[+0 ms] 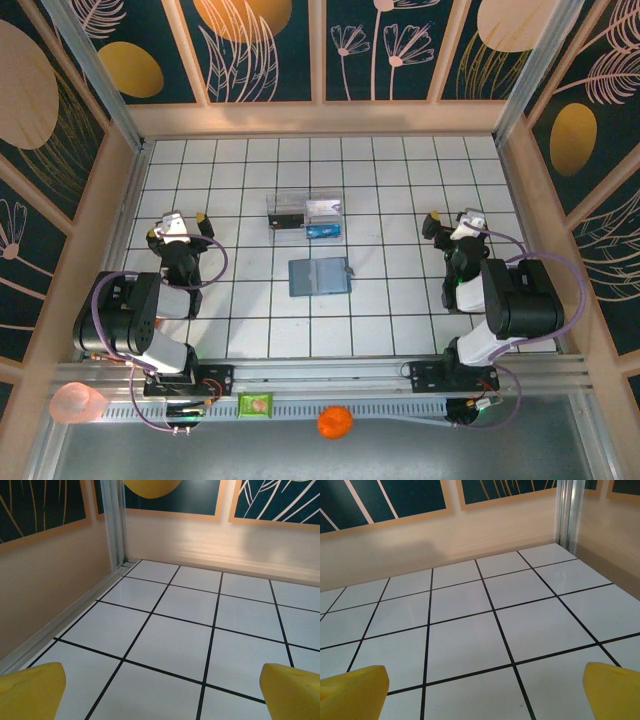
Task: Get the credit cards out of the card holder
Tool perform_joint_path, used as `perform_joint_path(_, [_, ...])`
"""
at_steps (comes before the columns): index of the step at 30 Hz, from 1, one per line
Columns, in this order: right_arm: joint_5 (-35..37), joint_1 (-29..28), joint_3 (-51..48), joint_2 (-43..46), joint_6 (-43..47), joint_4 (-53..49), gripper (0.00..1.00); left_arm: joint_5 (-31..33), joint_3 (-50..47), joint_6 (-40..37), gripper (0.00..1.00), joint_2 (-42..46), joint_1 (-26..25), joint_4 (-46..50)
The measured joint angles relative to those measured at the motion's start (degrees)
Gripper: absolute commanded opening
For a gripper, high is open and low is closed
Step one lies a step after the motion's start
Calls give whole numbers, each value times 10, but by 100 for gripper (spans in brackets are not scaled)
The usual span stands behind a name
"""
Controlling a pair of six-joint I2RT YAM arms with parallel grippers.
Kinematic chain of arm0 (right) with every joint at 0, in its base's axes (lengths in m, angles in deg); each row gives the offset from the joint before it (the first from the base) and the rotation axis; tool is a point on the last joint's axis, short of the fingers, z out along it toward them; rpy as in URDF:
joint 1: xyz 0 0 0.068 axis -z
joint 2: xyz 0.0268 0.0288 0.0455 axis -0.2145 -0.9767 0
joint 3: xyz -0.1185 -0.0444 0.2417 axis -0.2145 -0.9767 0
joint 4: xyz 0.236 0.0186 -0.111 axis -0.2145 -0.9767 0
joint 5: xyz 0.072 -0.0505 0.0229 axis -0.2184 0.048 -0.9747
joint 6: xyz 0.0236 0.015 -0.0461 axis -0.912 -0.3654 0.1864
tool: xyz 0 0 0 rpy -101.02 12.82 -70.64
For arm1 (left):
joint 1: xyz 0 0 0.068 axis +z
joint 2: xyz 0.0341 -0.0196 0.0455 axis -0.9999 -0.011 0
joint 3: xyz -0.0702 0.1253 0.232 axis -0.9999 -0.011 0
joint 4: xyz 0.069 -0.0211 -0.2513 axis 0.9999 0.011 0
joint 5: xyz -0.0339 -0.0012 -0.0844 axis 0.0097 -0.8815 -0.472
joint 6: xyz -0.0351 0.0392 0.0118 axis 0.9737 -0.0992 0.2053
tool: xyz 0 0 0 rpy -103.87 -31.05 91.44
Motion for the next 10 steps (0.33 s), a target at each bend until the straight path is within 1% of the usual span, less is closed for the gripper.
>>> perform_joint_path(10, [0, 0, 0, 0, 0, 0, 99, -11, 0, 0, 99, 0, 0, 0])
